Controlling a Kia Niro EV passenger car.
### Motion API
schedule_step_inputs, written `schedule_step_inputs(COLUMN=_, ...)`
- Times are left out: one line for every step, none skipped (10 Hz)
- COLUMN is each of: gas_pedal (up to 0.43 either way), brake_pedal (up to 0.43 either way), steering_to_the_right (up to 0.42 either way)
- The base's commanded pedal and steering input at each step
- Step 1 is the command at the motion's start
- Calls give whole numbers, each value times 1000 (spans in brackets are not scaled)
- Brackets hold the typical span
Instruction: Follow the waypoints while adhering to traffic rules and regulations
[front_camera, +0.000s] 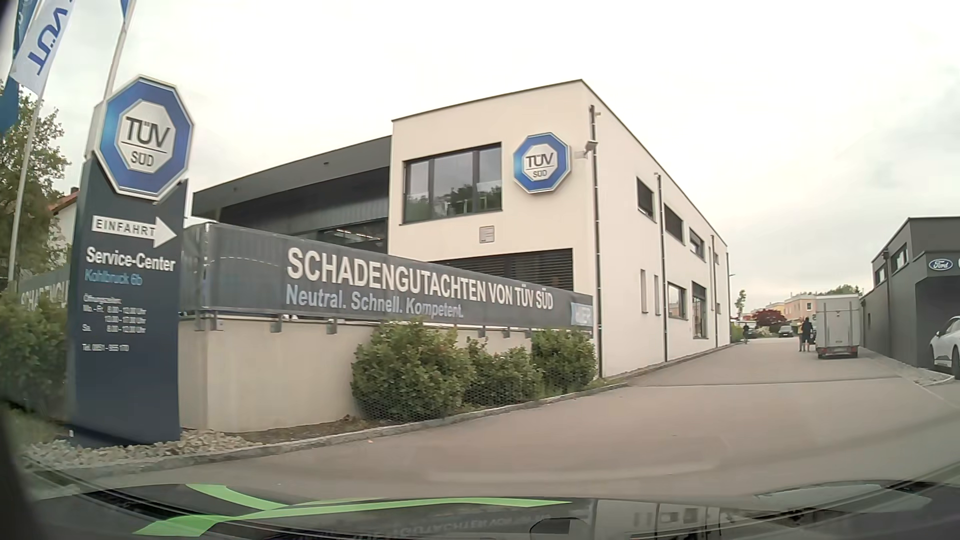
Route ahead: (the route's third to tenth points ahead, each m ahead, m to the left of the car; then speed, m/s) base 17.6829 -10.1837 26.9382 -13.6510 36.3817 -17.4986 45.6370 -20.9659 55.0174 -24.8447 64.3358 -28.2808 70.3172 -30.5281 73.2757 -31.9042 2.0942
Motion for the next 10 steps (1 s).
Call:
schedule_step_inputs(gas_pedal=87, brake_pedal=0, steering_to_the_right=735)
schedule_step_inputs(gas_pedal=79, brake_pedal=0, steering_to_the_right=715)
schedule_step_inputs(gas_pedal=47, brake_pedal=0, steering_to_the_right=686)
schedule_step_inputs(gas_pedal=67, brake_pedal=0, steering_to_the_right=665)
schedule_step_inputs(gas_pedal=47, brake_pedal=0, steering_to_the_right=646)
schedule_step_inputs(gas_pedal=39, brake_pedal=0, steering_to_the_right=624)
schedule_step_inputs(gas_pedal=39, brake_pedal=0, steering_to_the_right=589)
schedule_step_inputs(gas_pedal=39, brake_pedal=0, steering_to_the_right=556)
schedule_step_inputs(gas_pedal=39, brake_pedal=0, steering_to_the_right=534)
schedule_step_inputs(gas_pedal=39, brake_pedal=0, steering_to_the_right=513)
